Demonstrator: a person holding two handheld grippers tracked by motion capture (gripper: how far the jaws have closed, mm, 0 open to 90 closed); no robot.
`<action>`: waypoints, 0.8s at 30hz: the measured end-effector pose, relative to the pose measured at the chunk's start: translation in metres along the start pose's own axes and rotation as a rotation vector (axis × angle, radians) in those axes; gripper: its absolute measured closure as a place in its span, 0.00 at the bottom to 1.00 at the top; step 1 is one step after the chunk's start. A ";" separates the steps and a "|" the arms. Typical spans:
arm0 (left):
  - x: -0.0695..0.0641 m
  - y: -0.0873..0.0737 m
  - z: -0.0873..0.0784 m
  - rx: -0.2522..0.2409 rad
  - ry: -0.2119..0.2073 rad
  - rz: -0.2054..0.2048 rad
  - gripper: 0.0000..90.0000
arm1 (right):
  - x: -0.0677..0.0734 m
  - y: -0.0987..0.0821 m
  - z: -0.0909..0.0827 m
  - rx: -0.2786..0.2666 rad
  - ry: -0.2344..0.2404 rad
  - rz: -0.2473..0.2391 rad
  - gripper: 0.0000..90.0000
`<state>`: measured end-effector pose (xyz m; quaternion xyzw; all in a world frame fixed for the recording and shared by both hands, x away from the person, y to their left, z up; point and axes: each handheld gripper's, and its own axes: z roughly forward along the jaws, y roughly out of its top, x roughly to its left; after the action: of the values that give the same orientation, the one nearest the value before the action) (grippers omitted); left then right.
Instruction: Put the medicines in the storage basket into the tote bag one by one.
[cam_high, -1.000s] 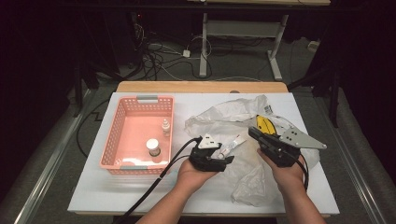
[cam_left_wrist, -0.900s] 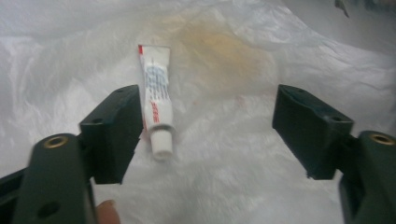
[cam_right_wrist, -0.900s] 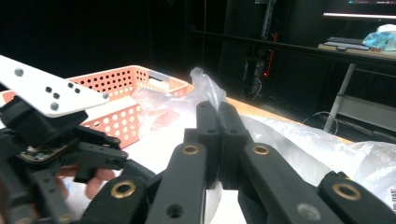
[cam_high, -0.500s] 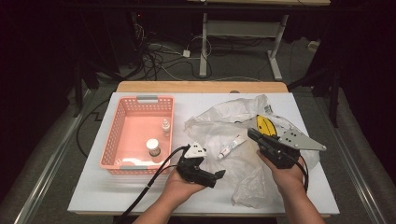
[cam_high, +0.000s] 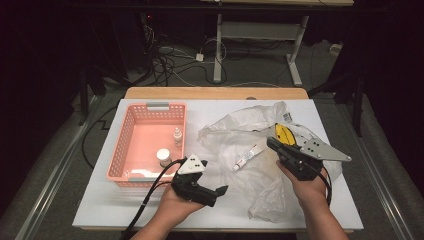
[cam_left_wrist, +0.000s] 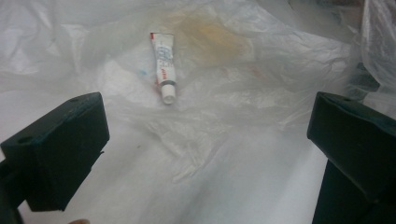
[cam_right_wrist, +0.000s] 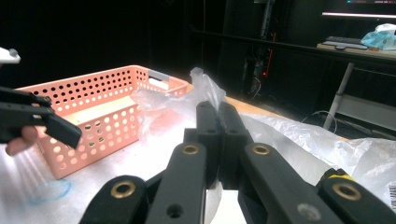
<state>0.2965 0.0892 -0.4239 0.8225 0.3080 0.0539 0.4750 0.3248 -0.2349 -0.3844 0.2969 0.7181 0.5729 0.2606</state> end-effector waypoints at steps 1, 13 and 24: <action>0.002 -0.001 -0.004 -0.001 0.009 -0.001 0.00 | 0.000 0.000 0.000 0.000 0.000 -0.001 1.00; 0.025 -0.014 -0.045 -0.050 0.101 -0.052 0.00 | -0.001 0.000 0.000 0.000 -0.005 0.005 1.00; 0.052 -0.026 -0.070 -0.057 0.229 -0.093 0.00 | 0.000 0.000 0.001 -0.001 0.003 0.004 1.00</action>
<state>0.2996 0.1801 -0.4174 0.7821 0.3962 0.1342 0.4619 0.3254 -0.2346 -0.3847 0.2972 0.7176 0.5745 0.2585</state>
